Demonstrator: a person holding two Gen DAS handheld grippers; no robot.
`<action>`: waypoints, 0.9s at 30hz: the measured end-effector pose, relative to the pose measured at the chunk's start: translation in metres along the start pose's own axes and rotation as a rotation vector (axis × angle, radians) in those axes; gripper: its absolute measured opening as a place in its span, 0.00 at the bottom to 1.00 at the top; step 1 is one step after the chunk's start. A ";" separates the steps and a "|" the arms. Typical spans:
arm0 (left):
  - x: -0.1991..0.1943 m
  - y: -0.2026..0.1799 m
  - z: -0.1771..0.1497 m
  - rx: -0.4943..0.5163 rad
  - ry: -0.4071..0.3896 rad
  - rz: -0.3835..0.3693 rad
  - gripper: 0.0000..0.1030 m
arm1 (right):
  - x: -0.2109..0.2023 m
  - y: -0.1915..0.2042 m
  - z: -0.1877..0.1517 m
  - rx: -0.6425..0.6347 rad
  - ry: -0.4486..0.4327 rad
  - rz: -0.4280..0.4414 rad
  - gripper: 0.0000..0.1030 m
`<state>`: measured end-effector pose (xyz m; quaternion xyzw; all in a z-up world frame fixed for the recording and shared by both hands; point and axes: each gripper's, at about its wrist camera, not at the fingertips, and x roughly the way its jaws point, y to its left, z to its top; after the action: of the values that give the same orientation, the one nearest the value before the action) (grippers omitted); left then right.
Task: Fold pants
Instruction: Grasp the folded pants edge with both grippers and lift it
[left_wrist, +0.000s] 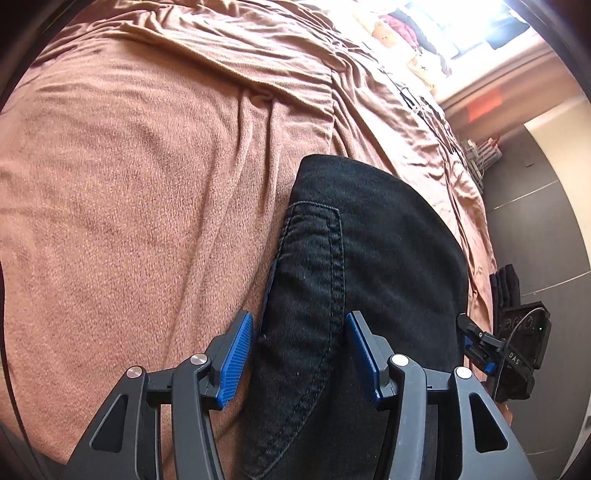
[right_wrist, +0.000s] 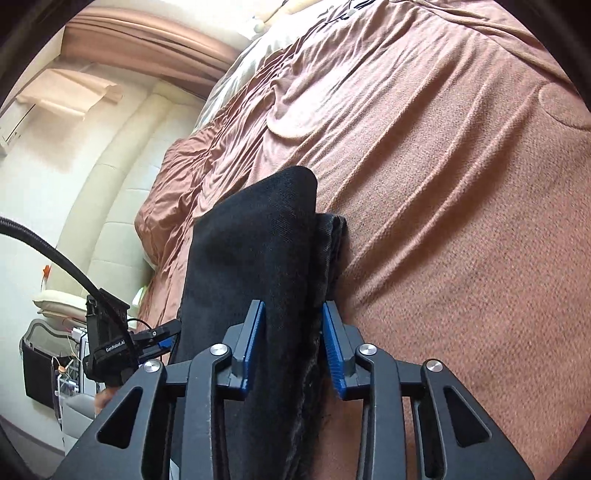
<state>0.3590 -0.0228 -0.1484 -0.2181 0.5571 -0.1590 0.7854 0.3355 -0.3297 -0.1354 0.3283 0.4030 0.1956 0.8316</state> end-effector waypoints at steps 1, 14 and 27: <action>0.001 0.000 0.003 0.002 0.000 0.002 0.53 | -0.002 -0.001 -0.001 -0.004 0.006 0.000 0.21; 0.002 0.009 0.007 -0.020 -0.018 0.037 0.27 | -0.001 0.015 0.017 -0.094 -0.002 0.036 0.09; 0.003 0.010 0.008 -0.041 -0.002 0.012 0.40 | -0.004 -0.006 0.013 0.024 0.026 0.014 0.53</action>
<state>0.3679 -0.0140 -0.1538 -0.2309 0.5609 -0.1427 0.7821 0.3437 -0.3412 -0.1317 0.3384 0.4139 0.2009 0.8209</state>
